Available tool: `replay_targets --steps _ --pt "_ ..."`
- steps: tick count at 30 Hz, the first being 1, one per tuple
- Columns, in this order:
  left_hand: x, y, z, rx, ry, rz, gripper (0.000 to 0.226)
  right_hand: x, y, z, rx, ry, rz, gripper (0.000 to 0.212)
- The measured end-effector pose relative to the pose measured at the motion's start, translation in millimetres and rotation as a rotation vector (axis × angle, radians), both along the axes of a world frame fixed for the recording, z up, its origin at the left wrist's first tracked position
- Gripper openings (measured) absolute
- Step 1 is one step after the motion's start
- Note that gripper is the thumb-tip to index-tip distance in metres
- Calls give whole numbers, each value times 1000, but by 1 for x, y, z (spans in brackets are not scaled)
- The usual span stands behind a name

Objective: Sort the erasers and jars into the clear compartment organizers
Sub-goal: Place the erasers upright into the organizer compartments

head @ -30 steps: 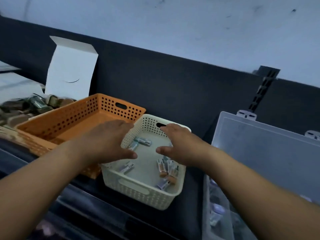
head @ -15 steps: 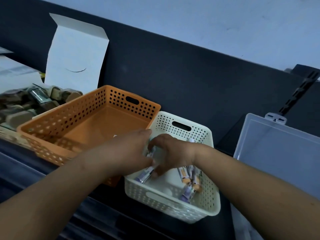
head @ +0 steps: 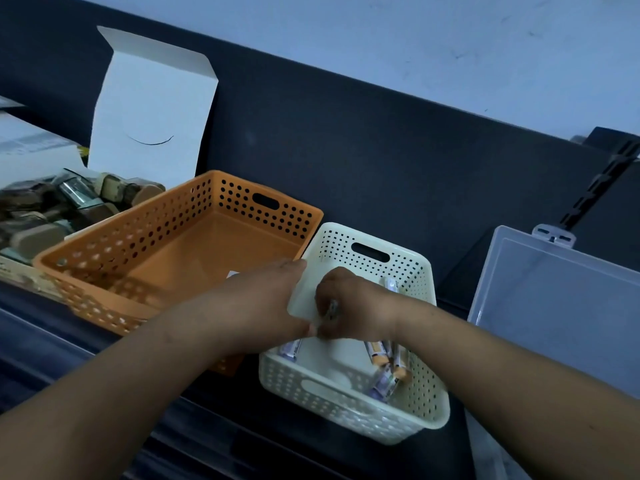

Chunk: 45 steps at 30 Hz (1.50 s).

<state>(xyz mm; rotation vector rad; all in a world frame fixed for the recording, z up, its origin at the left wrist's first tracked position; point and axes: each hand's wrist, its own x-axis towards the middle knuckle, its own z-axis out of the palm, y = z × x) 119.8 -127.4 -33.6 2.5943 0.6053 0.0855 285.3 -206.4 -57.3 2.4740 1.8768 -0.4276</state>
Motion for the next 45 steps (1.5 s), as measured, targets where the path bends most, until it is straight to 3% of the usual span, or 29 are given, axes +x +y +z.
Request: replay_targets --steps 5,8,10,15,18,27,34,36,40,42,45 --pt "0 -1 -1 -15 2 8 90 3 2 -1 -94 -14 -125 30" --pt "1 1 -3 -8 25 22 90 3 2 0 -50 -38 -116 22" --pt "2 3 -5 -14 29 26 83 4 0 0 3 12 -104 27" --pt "4 7 -9 -49 42 42 75 -10 -2 -9 53 207 131 48" --pt "5 7 -9 -39 50 51 77 -14 -3 -12 2 168 193 50" --pt "1 2 -5 -53 5 28 85 -22 -10 3 -14 169 49 24" --pt "0 1 -3 -53 -2 28 84 -7 -17 8 63 204 -145 32" --pt "-1 1 -2 -26 6 49 83 -4 -21 15 113 298 -197 25" --pt "2 -2 2 227 -77 96 79 0 -34 33 282 531 -307 21" --pt "4 -14 10 201 -155 57 85 1 -42 40 375 635 -357 23" --pt "11 -39 21 -27 -222 -33 107 1 -55 47 485 784 -420 26"
